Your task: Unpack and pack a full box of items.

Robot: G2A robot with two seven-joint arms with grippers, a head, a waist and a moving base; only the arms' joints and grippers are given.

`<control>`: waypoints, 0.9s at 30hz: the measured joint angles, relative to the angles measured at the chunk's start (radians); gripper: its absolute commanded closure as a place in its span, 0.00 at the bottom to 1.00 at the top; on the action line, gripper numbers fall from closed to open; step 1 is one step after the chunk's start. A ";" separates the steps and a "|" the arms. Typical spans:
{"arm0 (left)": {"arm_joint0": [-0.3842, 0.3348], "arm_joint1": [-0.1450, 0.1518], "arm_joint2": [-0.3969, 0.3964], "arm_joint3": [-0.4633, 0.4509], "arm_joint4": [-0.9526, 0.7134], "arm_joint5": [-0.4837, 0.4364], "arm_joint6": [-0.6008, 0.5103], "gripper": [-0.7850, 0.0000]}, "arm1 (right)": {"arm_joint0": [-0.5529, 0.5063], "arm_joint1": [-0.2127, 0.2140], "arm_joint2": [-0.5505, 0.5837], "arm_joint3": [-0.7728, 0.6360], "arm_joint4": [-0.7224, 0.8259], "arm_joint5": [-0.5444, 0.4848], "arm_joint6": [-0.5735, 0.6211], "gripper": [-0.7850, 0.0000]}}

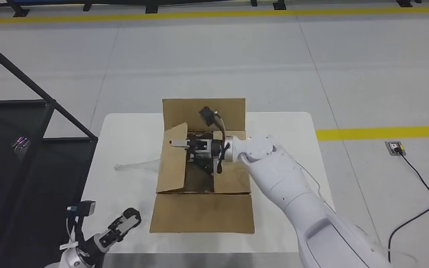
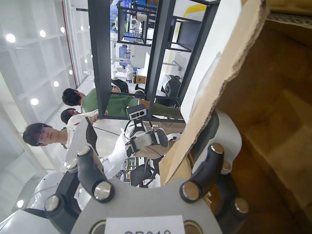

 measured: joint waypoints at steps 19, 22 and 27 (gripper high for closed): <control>-0.122 -0.040 0.181 -0.155 0.707 0.403 0.461 0.00 | 0.033 -0.070 -0.043 -0.048 -0.069 -0.011 -0.098 0.00; -0.153 -0.043 0.195 -0.138 0.703 0.420 0.461 0.00 | 0.035 -0.080 -0.047 -0.048 -0.069 -0.031 -0.081 0.00; -0.179 -0.049 0.180 -0.109 0.665 0.440 0.487 0.00 | 0.044 -0.094 -0.055 -0.038 -0.082 -0.070 -0.043 0.00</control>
